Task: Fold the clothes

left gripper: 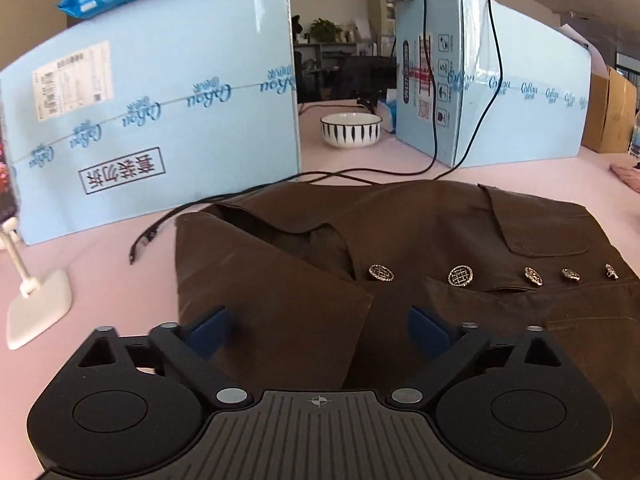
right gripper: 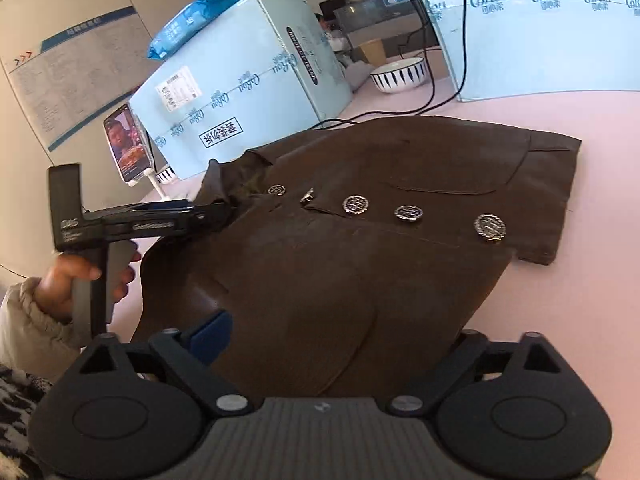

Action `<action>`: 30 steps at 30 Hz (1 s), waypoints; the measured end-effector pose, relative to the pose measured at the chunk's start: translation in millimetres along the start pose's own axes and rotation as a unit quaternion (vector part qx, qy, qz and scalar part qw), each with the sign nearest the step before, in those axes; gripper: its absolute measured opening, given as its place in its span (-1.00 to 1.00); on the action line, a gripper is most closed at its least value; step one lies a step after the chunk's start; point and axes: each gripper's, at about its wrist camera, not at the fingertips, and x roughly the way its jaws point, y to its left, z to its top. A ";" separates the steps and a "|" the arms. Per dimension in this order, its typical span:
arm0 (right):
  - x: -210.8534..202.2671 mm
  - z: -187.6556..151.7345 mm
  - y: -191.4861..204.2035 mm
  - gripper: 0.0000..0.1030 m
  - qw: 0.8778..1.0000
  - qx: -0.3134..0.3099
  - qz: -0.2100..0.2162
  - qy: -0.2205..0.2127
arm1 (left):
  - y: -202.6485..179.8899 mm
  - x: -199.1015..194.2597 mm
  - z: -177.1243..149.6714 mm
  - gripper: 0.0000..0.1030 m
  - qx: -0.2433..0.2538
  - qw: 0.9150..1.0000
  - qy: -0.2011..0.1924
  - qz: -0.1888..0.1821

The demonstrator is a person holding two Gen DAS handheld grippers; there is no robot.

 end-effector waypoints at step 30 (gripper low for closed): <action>-94.4 6.0 -68.0 0.93 0.996 0.039 -0.059 -0.062 | 37.2 -143.9 -34.3 0.93 -0.037 0.991 -0.103 -0.072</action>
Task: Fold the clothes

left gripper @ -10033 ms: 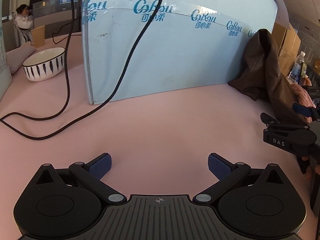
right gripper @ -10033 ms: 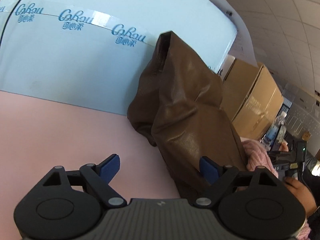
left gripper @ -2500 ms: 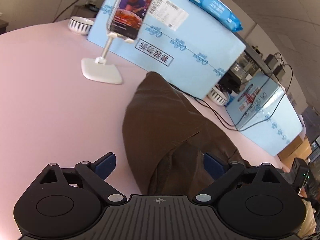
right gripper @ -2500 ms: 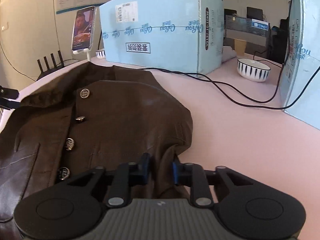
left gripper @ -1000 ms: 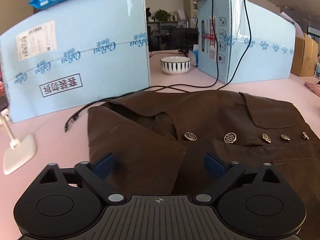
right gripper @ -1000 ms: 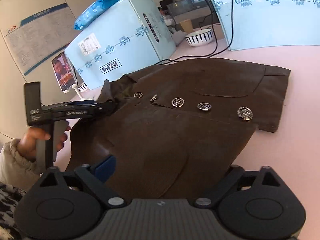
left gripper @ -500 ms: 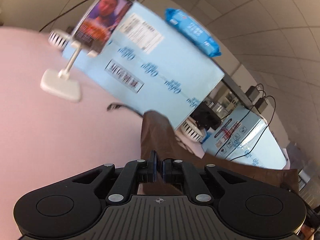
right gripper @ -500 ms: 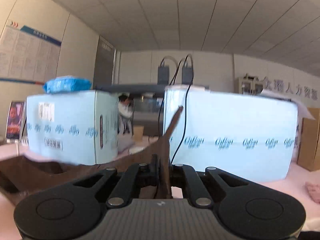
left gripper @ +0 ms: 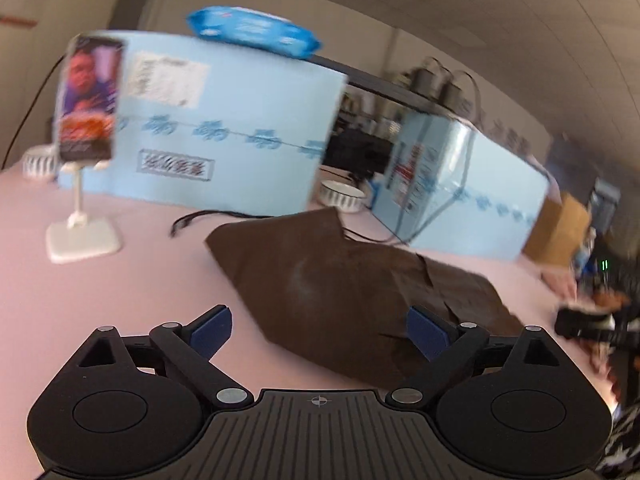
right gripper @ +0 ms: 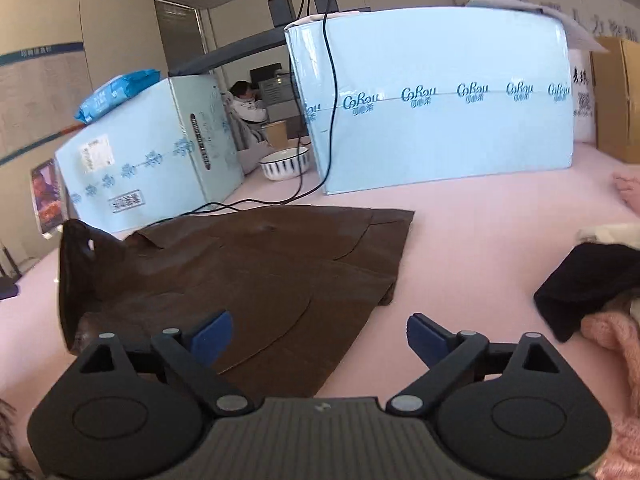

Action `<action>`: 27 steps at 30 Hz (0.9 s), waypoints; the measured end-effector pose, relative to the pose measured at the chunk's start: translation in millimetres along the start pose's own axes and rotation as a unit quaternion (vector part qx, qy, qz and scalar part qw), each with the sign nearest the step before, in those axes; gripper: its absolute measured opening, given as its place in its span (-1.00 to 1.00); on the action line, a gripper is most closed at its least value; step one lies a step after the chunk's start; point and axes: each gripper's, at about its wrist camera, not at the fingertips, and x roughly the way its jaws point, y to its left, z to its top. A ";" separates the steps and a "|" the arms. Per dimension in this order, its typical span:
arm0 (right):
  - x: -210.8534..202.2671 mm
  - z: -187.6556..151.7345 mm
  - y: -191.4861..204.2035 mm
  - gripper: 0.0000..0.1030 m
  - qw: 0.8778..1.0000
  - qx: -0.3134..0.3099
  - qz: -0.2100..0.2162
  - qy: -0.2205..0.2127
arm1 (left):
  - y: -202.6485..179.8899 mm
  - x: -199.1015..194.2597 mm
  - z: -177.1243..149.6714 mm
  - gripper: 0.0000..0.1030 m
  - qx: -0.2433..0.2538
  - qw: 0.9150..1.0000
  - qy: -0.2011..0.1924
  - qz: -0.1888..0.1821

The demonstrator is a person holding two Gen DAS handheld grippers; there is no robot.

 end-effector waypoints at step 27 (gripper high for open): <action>19.6 85.7 41.7 -0.89 0.979 -0.029 0.132 -0.153 | 55.3 44.4 44.3 -0.74 -0.124 0.986 -0.086 0.068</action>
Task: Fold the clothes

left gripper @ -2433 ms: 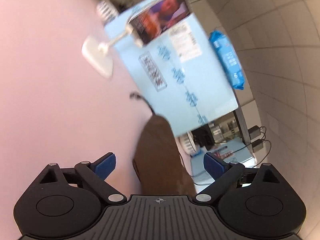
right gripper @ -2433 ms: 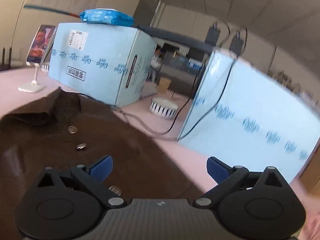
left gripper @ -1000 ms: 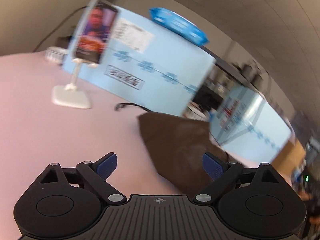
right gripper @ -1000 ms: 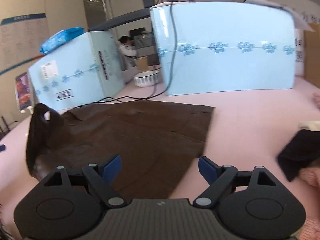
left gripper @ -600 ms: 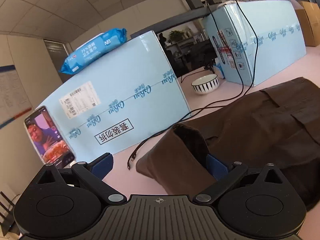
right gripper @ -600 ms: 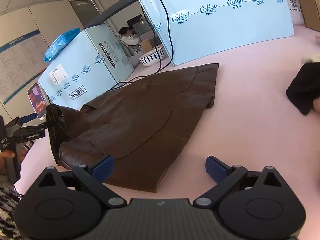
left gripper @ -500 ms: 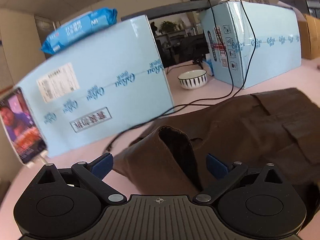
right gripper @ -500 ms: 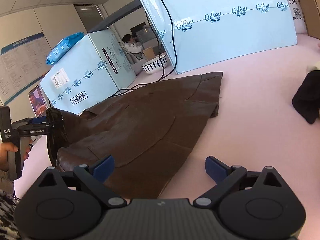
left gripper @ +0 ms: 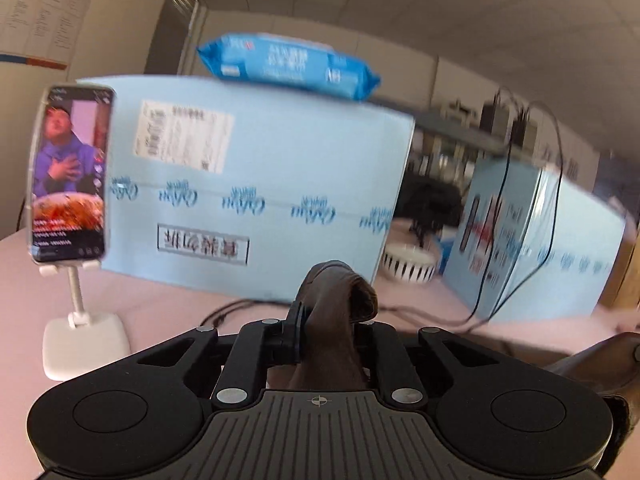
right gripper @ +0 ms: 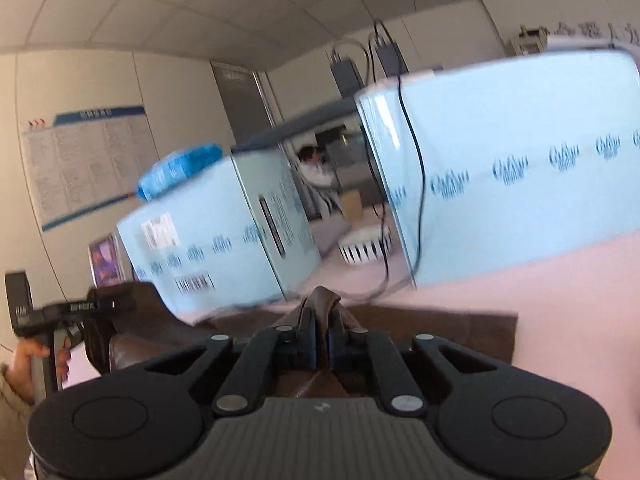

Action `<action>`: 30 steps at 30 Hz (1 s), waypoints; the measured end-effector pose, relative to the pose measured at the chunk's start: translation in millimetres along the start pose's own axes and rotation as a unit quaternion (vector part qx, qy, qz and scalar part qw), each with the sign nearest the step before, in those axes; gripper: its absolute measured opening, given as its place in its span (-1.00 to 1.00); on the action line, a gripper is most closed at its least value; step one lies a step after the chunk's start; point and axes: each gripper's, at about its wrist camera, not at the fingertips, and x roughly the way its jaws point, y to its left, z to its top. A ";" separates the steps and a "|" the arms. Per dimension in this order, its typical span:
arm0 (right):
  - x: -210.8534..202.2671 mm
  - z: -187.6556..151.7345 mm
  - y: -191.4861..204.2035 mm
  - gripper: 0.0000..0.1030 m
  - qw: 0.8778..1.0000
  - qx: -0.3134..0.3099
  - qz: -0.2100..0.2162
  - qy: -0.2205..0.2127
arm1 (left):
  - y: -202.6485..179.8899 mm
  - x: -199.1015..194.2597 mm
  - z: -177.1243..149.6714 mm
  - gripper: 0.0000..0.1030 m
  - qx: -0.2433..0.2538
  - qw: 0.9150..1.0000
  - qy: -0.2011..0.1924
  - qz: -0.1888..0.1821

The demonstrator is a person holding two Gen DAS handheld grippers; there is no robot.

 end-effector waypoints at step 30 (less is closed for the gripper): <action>92.3 -79.4 -13.9 -0.85 0.957 0.031 -0.065 0.282 | 24.0 5.2 -75.1 0.88 0.092 0.964 0.240 0.065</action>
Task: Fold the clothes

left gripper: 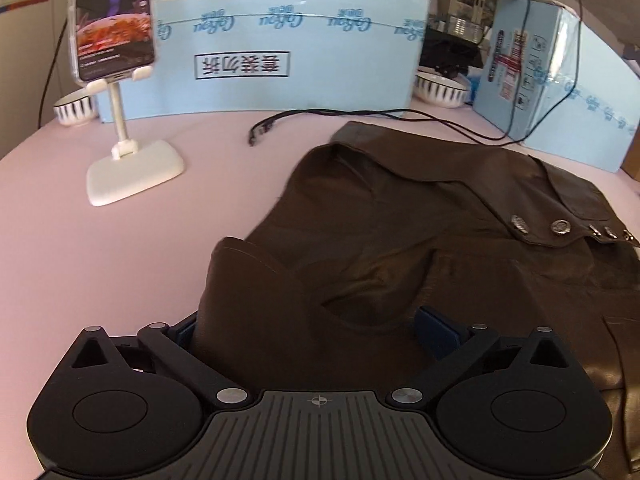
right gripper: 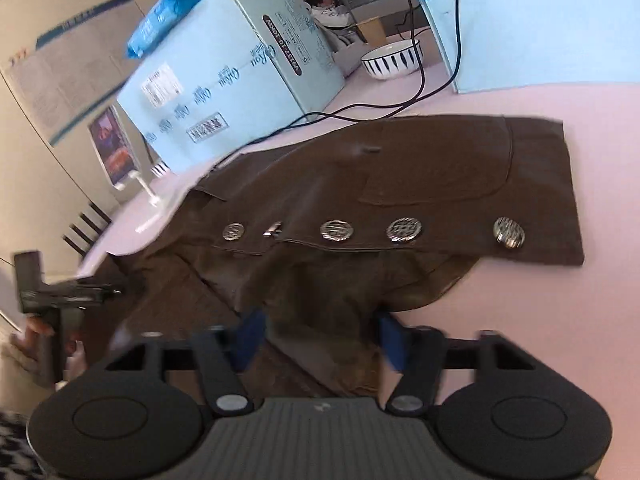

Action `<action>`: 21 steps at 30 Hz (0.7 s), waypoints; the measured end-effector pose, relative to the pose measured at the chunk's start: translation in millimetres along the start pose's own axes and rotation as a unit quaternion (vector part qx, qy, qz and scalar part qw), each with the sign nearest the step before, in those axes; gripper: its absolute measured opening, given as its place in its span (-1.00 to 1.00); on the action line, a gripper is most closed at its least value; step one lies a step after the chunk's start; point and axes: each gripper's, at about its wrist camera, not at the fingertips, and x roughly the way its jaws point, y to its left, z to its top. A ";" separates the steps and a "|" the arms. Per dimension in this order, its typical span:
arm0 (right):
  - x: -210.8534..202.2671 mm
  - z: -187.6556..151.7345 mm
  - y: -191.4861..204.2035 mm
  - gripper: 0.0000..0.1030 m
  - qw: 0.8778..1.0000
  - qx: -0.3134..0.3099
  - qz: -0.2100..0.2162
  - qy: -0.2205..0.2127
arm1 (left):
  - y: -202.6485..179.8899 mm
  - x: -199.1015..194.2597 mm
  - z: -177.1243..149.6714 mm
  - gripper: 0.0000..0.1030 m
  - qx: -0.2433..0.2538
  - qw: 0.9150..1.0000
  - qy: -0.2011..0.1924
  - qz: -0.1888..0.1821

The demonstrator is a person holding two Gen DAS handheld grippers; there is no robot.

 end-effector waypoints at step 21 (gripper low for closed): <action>-48.8 23.3 -81.9 0.49 0.988 0.134 0.024 -0.072 | 23.5 -70.7 8.5 0.78 -0.146 0.985 -0.090 -0.029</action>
